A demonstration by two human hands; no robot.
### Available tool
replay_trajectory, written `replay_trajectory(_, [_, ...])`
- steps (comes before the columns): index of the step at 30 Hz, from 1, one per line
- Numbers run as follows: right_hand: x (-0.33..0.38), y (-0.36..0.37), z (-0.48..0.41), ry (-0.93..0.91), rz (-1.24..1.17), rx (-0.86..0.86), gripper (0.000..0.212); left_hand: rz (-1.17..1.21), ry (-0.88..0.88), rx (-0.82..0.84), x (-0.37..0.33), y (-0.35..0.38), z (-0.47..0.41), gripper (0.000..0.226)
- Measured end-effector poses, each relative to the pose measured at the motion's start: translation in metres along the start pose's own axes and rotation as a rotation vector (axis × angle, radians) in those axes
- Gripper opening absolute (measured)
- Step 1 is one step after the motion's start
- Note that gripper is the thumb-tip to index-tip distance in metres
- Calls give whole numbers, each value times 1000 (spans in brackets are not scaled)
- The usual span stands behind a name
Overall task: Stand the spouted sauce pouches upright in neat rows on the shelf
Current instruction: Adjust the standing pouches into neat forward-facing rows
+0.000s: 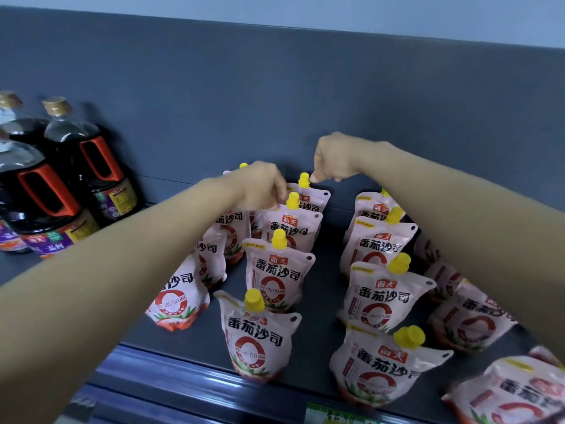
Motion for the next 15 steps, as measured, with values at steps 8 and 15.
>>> replay_trajectory(8, [97, 1, 19, -276, -135, 12, 11, 40, -101, -200, 44, -73, 80, 16])
replay_trajectory(15, [162, 59, 11, -288, -191, 290, 23, 306, -181, 6, 111, -34, 151, 57])
Point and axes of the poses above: each hand's wrist, its own z-axis away from the middle knuckle, its own y-axis out of the palm, x = y × z, the point moved 10 cm from there along -z, towards the middle knuckle, and after that the axes turned 12 degrees about -z, right-handed, at the moved point
